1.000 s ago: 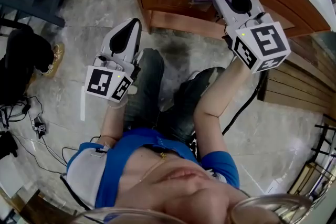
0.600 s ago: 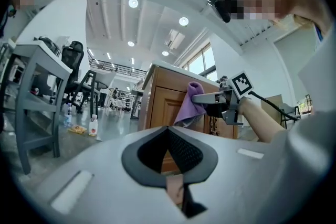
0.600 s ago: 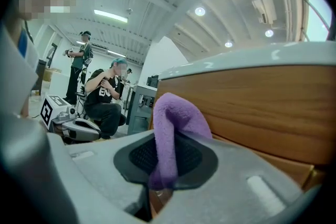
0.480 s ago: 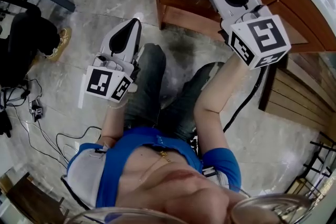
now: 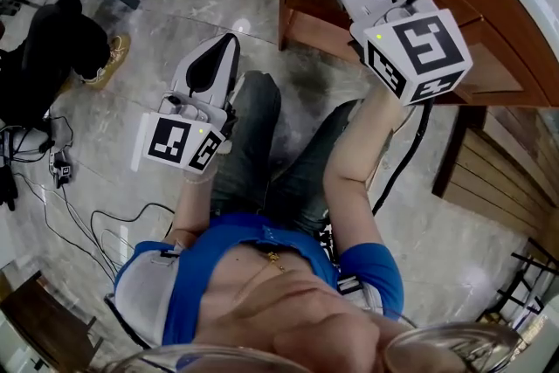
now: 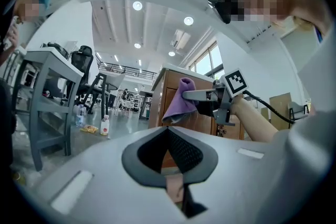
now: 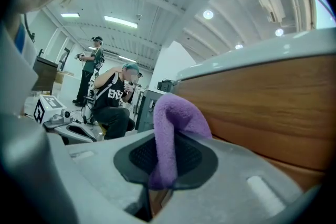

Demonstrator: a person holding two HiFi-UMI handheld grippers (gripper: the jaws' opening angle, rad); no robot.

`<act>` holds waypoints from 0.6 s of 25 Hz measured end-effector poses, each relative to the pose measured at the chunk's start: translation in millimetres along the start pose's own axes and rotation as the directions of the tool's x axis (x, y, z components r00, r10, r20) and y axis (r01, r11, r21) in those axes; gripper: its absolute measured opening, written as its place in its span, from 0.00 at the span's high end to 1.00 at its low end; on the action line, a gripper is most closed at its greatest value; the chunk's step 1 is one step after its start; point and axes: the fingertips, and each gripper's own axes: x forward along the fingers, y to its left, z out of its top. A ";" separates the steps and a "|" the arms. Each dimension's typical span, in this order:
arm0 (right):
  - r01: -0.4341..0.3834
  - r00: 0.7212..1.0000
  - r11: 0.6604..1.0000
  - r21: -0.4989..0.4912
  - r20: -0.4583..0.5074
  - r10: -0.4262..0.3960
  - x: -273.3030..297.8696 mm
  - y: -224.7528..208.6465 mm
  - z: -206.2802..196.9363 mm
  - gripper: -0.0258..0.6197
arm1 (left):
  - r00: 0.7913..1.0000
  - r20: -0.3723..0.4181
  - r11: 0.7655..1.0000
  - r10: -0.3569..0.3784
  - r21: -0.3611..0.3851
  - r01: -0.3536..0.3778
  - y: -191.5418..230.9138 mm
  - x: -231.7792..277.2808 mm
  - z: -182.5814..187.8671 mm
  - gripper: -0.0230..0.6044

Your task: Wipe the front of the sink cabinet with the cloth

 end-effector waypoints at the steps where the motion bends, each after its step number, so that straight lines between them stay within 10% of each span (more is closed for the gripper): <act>1: -0.004 1.000 1.000 -0.001 0.005 0.004 3.4 2.0 1.4 0.88 | 1.000 0.002 1.000 0.004 -0.002 -0.004 0.5 -1.2 0.1 0.97; 15: 0.036 0.997 0.999 -0.033 0.077 -0.033 29.7 16.5 11.8 0.88 | 0.999 0.032 0.999 0.026 -0.022 -0.025 9.7 -6.2 2.0 0.97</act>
